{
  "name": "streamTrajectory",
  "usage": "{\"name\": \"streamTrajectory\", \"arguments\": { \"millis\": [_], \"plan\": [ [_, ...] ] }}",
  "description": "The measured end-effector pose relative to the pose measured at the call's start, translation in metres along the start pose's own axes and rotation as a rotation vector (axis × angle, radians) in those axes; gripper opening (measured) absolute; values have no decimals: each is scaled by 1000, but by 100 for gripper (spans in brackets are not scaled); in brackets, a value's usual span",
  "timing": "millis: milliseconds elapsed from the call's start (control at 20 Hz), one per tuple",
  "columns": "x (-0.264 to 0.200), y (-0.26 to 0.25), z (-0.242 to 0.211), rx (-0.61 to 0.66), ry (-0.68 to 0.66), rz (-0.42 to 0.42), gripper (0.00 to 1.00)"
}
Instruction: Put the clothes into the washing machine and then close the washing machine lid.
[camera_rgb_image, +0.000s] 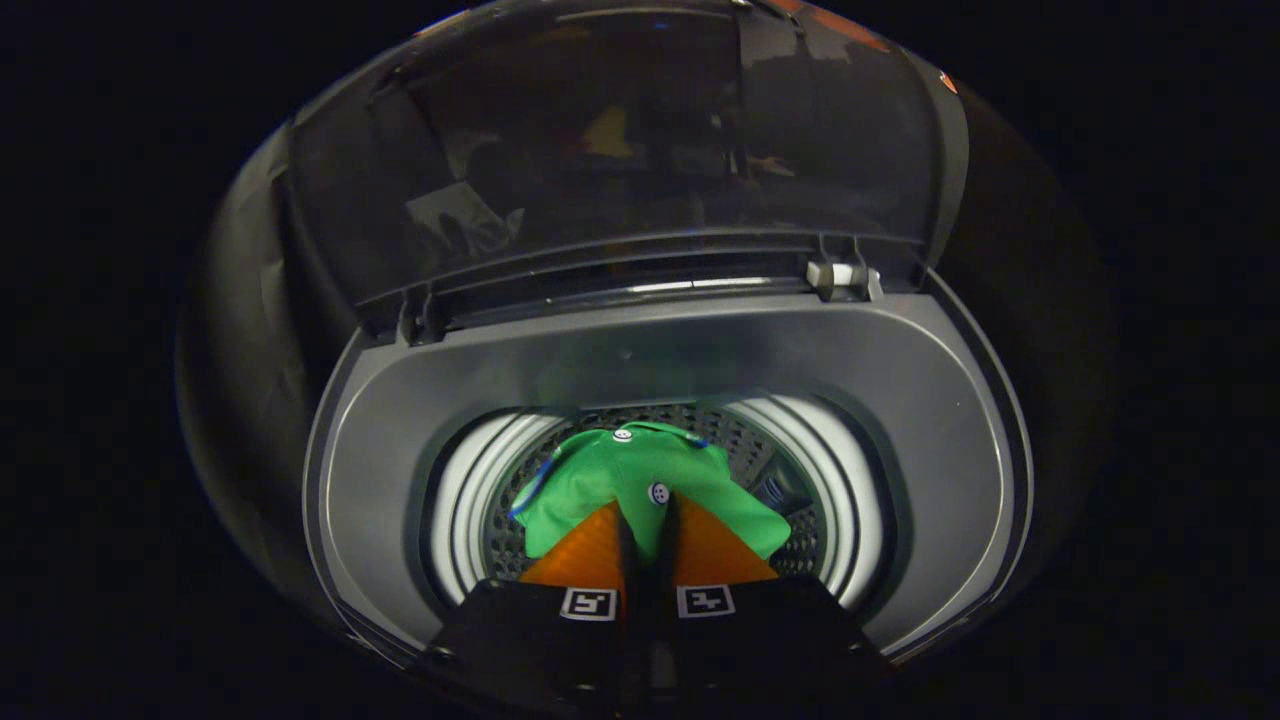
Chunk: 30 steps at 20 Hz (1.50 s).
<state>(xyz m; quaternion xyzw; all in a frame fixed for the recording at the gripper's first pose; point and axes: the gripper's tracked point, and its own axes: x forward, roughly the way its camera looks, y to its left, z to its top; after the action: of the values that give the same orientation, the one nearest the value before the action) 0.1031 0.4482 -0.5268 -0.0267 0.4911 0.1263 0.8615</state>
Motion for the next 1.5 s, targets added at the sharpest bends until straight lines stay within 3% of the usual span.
{"name": "streamTrajectory", "arguments": {
  "millis": [300, 400, 550, 1150, 1500],
  "plan": [
    [6, -1, 1, -28, 32, -10, 10],
    [3, -5, -5, -32, 67, -36, 25],
    [-3, -1, -2, -39, 51, -21, 100],
    [-24, 6, 3, -70, 0, -11, 99],
    [-89, 23, 35, -39, -231, 32, 99]
  ]
}}
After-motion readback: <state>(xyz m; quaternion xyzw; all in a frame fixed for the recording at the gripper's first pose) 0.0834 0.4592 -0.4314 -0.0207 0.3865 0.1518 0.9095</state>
